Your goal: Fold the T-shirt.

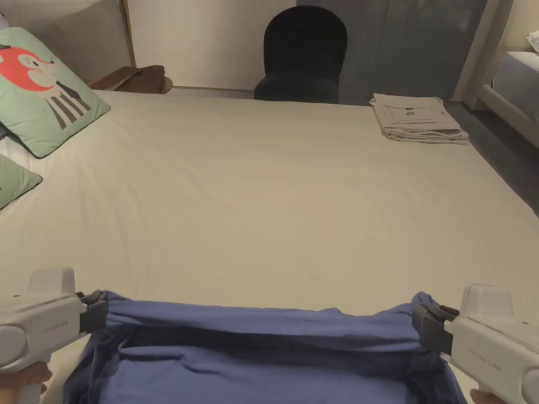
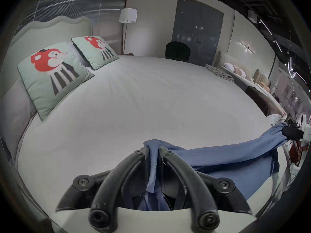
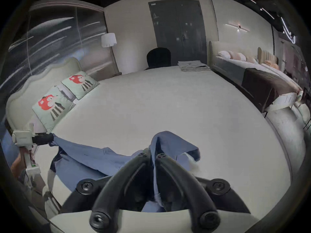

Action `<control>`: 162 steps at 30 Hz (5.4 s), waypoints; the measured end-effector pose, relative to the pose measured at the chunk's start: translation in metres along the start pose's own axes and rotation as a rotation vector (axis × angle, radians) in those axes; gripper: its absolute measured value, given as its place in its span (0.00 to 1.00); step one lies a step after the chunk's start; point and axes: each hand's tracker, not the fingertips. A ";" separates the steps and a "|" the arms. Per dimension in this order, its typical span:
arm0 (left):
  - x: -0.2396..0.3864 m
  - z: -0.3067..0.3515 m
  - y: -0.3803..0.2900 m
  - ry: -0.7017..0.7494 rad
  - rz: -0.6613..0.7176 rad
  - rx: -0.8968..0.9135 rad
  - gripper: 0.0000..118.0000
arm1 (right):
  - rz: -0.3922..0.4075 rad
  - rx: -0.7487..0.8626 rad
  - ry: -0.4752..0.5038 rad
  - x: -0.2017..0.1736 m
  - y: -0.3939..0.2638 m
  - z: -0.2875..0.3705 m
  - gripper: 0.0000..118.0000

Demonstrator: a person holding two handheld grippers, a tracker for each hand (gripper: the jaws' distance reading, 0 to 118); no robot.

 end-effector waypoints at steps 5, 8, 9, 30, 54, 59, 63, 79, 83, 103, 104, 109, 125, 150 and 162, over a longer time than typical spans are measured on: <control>-0.004 0.022 -0.038 0.009 0.011 -0.034 0.05 | -0.040 -0.017 0.010 0.001 -0.043 0.023 0.02; -0.009 0.025 -0.059 0.013 0.028 -0.073 0.05 | -0.040 -0.039 -0.009 0.001 -0.070 0.026 0.02; -0.009 0.025 -0.066 0.019 0.032 -0.084 0.05 | -0.038 -0.054 -0.024 0.003 -0.077 0.024 0.02; 0.038 0.051 -0.039 0.019 0.011 0.110 0.89 | 0.079 0.129 -0.134 -0.051 -0.054 0.046 0.94; 0.120 0.098 0.006 -0.063 -0.062 0.705 0.00 | 0.213 0.595 -0.184 -0.120 0.017 0.076 0.00; 0.107 0.095 0.007 -0.076 -0.075 0.644 0.00 | 0.219 0.595 -0.190 -0.121 0.017 0.074 0.00; 0.071 0.085 0.010 -0.274 0.073 0.479 0.00 | 0.222 0.588 -0.187 -0.121 0.017 0.071 0.00; -0.105 0.014 -0.036 -0.384 0.476 -0.107 0.00 | 0.222 0.557 -0.203 -0.124 0.018 0.053 0.00; -0.128 0.004 -0.054 -0.340 0.517 -0.143 0.40 | 0.229 0.531 -0.200 -0.127 0.017 0.045 0.00; -0.092 -0.023 -0.071 -0.339 0.397 -0.230 0.08 | 0.203 0.514 -0.199 -0.121 0.013 0.039 0.00; -0.087 -0.024 -0.072 -0.341 0.389 -0.231 0.08 | 0.196 0.515 -0.201 -0.120 0.012 0.040 0.00; -0.079 -0.010 -0.065 -0.289 0.349 -0.198 0.06 | 0.190 0.514 -0.204 -0.116 0.012 0.043 0.00; -0.104 0.038 -0.037 -0.098 0.298 -0.143 0.06 | 0.181 0.527 -0.195 -0.108 0.011 0.053 0.00; 0.133 -0.033 -0.050 -0.366 0.040 -0.299 0.08 | 0.165 0.521 -0.231 -0.071 0.001 0.076 0.00; 0.131 0.012 -0.038 -0.339 0.060 -0.056 0.93 | 0.162 0.500 -0.215 -0.075 -0.002 0.072 0.00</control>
